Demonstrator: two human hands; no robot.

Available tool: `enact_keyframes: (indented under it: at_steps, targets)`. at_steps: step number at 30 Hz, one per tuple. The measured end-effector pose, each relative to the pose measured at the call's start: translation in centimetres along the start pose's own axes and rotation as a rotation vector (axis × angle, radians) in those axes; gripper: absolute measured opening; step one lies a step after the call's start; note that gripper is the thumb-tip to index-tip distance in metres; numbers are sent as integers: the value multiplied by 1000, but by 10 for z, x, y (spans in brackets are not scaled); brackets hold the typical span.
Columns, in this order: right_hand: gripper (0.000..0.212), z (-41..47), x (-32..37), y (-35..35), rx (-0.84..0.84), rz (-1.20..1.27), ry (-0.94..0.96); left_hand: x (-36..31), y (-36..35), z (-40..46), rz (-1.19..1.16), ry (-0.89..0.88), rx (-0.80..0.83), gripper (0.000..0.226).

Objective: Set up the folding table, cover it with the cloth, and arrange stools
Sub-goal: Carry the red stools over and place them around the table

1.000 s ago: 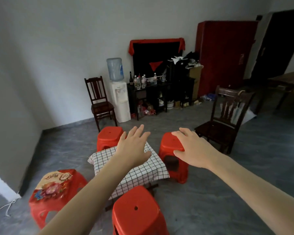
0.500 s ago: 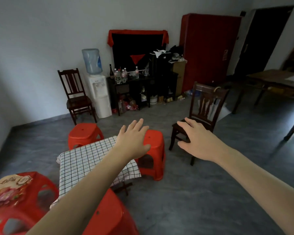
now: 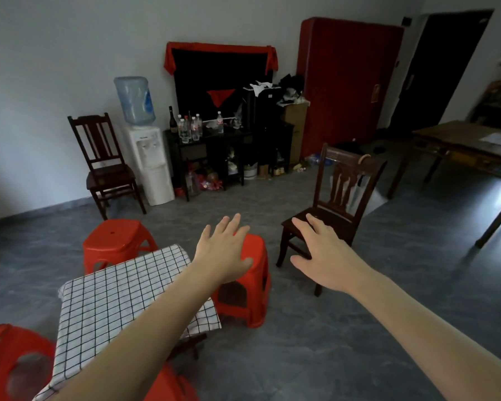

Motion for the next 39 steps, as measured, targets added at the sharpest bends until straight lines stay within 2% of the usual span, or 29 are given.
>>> enact_keyframes:
  at_steps: [10,19,27,39]
  targets:
    - [83,169,21,-5,33,-40,94,99,10,121,-21,108,-52,76]
    - [81,260,17,-13,62,-31,128,145,-6,188,-19,153,-2,75]
    - [80,325,-15,-7,78,-12,159,144,-6,249,0,197,5,76]
    - [79,443,-107,26,76,7,296,104,4,352,-5,380,-37,74]
Point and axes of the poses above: each hand's wrist, its own z-axis towards the middle knuckle, its own y-axis out of the back of the hand, x = y × z, the point moved 7 cm from there along z, towards the middle knuckle, and after that the axes turned 5 degrees about -y, right-handed, at the moved point
